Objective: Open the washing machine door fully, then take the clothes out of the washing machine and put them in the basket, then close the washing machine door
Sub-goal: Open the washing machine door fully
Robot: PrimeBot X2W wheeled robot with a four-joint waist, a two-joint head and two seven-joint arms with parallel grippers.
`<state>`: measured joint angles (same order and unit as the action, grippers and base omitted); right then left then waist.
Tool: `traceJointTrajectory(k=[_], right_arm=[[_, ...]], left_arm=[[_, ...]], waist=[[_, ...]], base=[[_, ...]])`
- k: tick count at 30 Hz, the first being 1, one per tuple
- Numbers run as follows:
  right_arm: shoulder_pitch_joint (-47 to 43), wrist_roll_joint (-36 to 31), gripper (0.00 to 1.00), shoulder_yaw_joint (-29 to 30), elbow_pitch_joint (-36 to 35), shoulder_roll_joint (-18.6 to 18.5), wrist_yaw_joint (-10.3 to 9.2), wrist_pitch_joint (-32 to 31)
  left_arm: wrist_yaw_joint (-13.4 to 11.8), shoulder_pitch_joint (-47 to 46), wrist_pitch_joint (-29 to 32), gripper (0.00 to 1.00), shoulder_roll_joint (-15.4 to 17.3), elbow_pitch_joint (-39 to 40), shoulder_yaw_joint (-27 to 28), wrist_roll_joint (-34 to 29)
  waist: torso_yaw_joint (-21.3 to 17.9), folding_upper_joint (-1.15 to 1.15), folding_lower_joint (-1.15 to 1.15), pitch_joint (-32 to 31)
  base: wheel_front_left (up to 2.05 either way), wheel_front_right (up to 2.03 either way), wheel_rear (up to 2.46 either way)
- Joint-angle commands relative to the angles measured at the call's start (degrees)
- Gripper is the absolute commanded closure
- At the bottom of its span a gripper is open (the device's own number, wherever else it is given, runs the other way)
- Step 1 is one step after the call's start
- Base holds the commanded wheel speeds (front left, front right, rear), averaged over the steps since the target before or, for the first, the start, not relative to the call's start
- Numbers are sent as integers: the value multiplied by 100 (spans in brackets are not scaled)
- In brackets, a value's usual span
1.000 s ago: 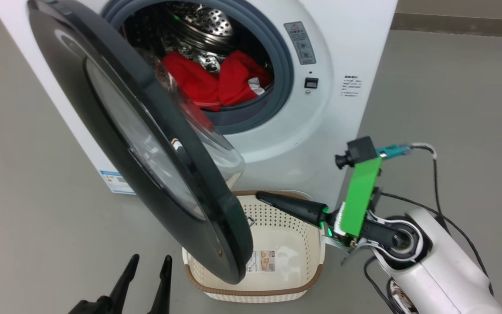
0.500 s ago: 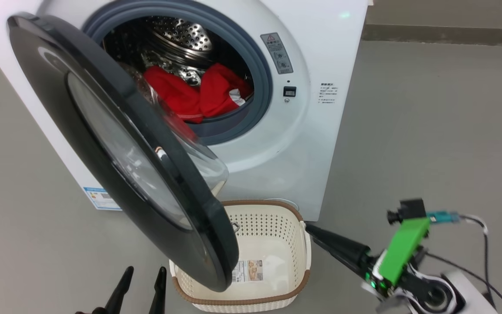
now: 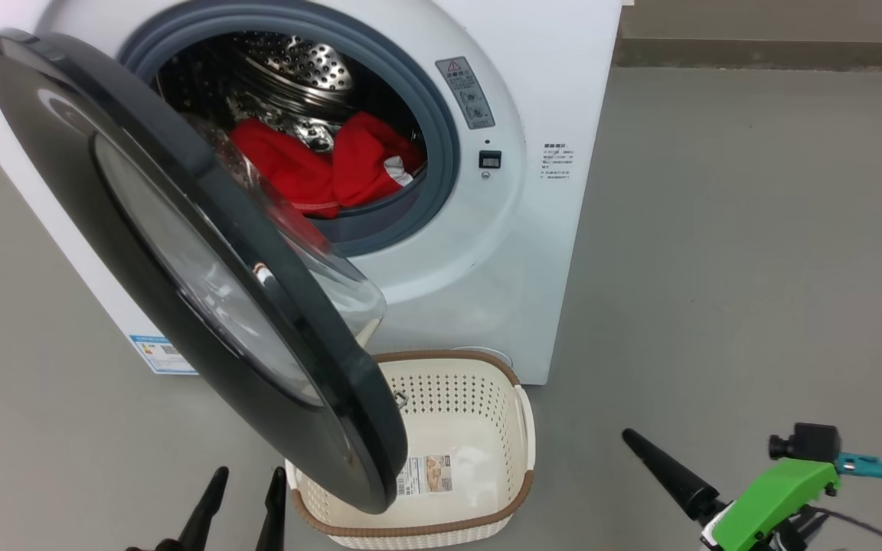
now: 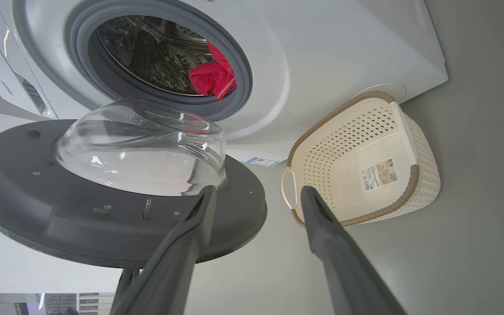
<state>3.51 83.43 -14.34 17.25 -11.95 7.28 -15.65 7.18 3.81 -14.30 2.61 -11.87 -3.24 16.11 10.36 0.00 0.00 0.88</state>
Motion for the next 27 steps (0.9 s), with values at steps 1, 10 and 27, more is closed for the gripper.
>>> traceJointTrajectory(k=[1,10,27], right_arm=[[38,-272,0,-118,-137,-150,21,290],[103,-1762,0,-960,325,-579,21,2147],[-262,-4979,0,758,85,83,21,3063]], left_arm=[[31,-68,-70,0,33,148,203,-19],[31,-111,-70,0,32,116,190,-6],[31,-121,-70,0,30,129,246,8]], waist=[[-13,0,0,13],[-19,0,0,24],[-35,0,0,81]], base=[[0,0,0],[0,0,0],[0,0,0]])
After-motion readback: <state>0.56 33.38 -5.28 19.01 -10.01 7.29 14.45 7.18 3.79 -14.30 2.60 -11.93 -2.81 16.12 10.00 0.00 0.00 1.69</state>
